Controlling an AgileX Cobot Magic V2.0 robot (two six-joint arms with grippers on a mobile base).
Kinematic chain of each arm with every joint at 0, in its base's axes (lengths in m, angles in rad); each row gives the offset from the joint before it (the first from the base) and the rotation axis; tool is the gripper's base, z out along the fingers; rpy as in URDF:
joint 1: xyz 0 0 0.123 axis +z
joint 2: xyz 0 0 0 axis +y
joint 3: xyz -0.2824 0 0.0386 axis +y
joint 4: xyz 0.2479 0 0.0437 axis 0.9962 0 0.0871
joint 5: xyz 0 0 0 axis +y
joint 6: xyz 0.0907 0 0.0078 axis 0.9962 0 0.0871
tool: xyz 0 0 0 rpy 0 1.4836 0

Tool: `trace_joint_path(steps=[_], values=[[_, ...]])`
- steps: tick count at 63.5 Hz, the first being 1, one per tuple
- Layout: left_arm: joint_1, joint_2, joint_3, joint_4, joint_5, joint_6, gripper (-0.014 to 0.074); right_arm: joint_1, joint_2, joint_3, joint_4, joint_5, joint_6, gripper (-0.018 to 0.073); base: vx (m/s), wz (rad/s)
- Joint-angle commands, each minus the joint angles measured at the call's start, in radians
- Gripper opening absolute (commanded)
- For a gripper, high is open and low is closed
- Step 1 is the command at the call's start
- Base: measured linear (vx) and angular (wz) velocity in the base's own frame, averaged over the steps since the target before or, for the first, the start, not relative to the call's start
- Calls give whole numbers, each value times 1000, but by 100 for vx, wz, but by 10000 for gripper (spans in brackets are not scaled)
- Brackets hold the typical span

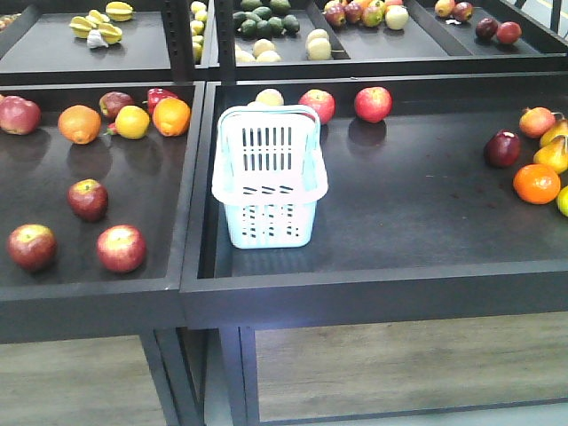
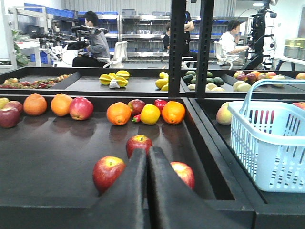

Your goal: Pick three apples into basket with both arms

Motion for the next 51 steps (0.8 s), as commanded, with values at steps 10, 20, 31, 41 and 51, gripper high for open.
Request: trace_joint_path(steps=[10, 20, 31, 41, 51], values=[[1, -14, -22, -1, -78, -2, -8, -5, -11, 4, -11, -69, -3, -5, 9, -9], [1, -14, -22, -1, -78, -2, -8, -5, -11, 4, -11, -69, -3, -5, 11, -7], [1, -14, -22, -1, -78, -2, -8, -5, -11, 4, -11, -69, -3, -5, 12, -5], [1, -14, -22, -1, -78, -2, -8, -5, -11, 4, -11, -69, -3, -5, 13, 0], [1, -14, -22, -1, -78, -2, -8, -5, -11, 4, -11, -69, -3, -5, 14, 4]])
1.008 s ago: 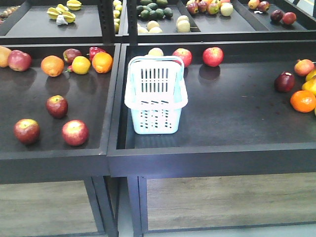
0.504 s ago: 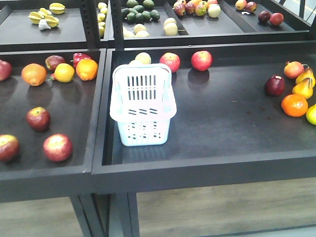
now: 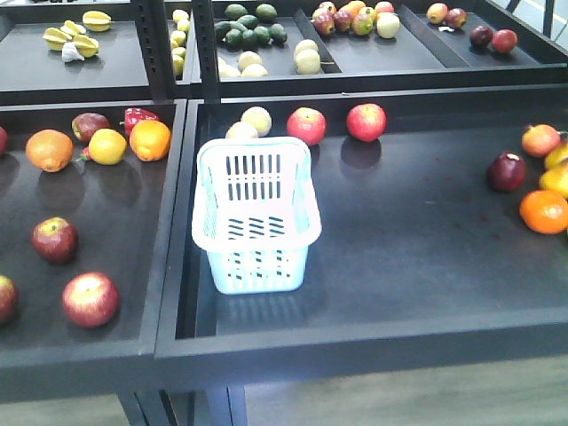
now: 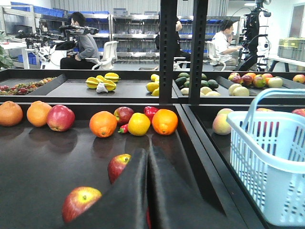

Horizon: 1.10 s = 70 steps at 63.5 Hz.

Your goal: Pick three apples into basket with both arms

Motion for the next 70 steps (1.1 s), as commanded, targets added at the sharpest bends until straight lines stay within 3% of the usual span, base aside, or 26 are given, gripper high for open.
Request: trace_joint_path(steps=[1, 70], values=[[1, -14, -22, -1, -78, -2, -8, -5, -11, 4, -11, -69, -3, -5, 14, 5], [1, -14, -22, -1, -78, -2, -8, -5, -11, 4, -11, -69, -3, -5, 11, 5]])
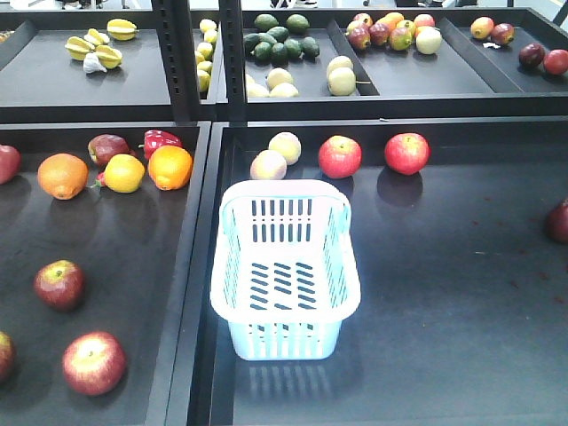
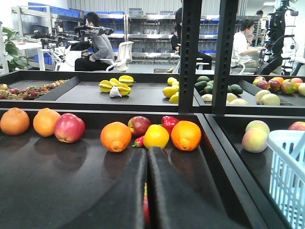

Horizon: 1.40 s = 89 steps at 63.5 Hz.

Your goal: Pick three apples into basket with both arms

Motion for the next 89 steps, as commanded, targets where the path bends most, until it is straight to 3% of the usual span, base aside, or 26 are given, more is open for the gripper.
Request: trace_joint_path(steps=[1, 89], values=[[1, -14, -22, -1, -78, -2, -8, -5, -11, 4, -11, -69, -3, -5, 6, 3], [1, -14, -22, -1, -78, -2, -8, -5, -11, 4, -11, -69, -3, -5, 4, 2]])
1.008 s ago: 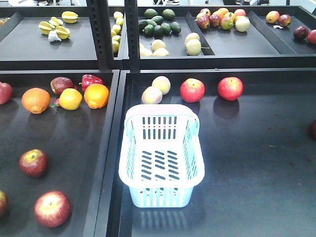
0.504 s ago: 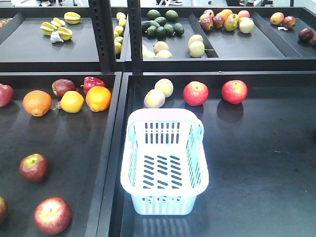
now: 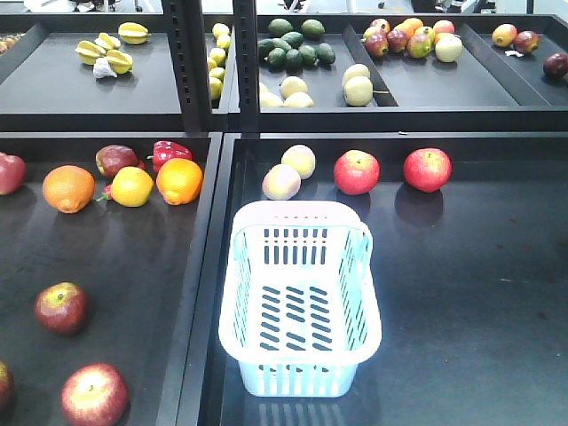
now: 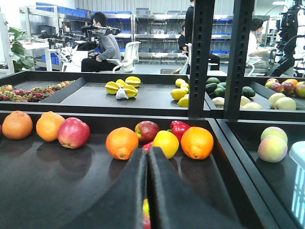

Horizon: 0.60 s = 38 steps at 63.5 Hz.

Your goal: Pick three apples into basket with both arms

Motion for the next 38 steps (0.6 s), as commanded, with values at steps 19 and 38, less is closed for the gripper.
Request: trace_joint_path(steps=[19, 38], values=[[1, -14, -22, -1, -78, -2, -8, -5, -11, 4, -11, -69, -3, -5, 2, 1], [1, -14, -22, -1, -78, -2, -8, -5, -11, 4, -11, -69, -3, -5, 1, 0]])
